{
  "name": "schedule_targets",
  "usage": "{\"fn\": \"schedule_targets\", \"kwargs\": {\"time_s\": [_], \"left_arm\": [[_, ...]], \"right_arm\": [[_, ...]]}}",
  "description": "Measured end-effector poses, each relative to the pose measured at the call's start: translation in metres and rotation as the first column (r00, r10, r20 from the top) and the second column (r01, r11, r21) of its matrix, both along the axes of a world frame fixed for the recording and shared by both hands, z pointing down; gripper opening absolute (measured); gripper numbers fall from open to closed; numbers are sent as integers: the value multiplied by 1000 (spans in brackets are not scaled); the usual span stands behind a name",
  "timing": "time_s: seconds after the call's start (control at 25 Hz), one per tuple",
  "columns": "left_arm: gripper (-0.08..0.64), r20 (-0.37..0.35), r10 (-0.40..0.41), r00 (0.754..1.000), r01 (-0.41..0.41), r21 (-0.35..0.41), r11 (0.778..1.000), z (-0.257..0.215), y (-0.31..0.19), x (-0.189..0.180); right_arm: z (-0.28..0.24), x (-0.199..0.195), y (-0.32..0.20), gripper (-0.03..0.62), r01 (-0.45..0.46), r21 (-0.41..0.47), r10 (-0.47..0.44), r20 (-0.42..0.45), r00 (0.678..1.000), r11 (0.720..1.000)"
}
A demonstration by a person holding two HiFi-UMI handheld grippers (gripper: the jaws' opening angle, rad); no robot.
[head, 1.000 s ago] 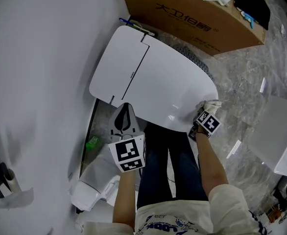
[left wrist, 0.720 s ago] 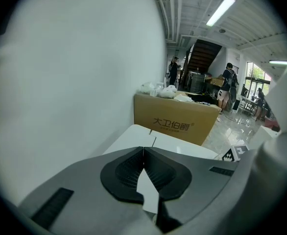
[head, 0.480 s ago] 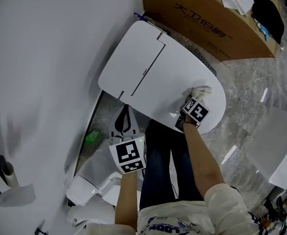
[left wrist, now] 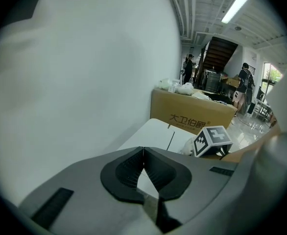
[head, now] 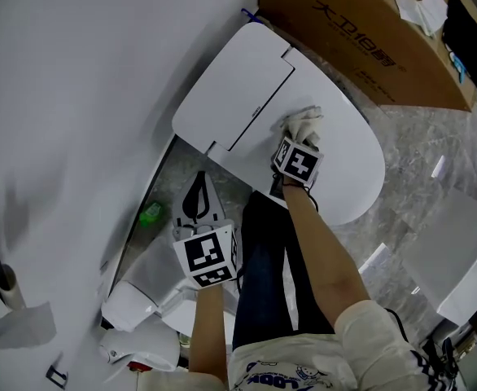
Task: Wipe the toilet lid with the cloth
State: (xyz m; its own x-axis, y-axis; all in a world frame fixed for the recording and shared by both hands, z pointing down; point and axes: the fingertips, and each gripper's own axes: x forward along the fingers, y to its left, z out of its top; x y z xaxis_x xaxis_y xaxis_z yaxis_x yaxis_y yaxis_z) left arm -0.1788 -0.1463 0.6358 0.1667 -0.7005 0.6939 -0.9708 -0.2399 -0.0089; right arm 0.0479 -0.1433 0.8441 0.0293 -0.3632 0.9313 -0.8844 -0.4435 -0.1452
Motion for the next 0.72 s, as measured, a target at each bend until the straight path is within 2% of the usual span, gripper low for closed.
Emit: {"fn": "schedule_targets", "kwargs": {"time_s": [0.12, 0.2, 0.36, 0.6, 0.72], "left_arm": [[3, 6, -20, 1000, 20, 2, 1000, 1, 0, -11], [3, 9, -31, 999, 31, 3, 1000, 2, 0, -17], [3, 13, -49, 999, 49, 7, 999, 1, 2, -27], [3, 21, -90, 996, 89, 21, 996, -4, 4, -44], [3, 27, -105, 994, 104, 25, 994, -5, 5, -50]], "right_arm": [[-1, -29, -14, 164, 95, 32, -96, 16, 995, 995], [0, -53, -21, 164, 186, 59, -188, 30, 982, 981], [-2, -101, -22, 164, 374, 98, -380, 59, 923, 922], [-4, -136, -7, 164, 524, 125, -534, 57, 844, 842], [-4, -148, 0, 164, 594, 144, -606, 57, 794, 792]]}}
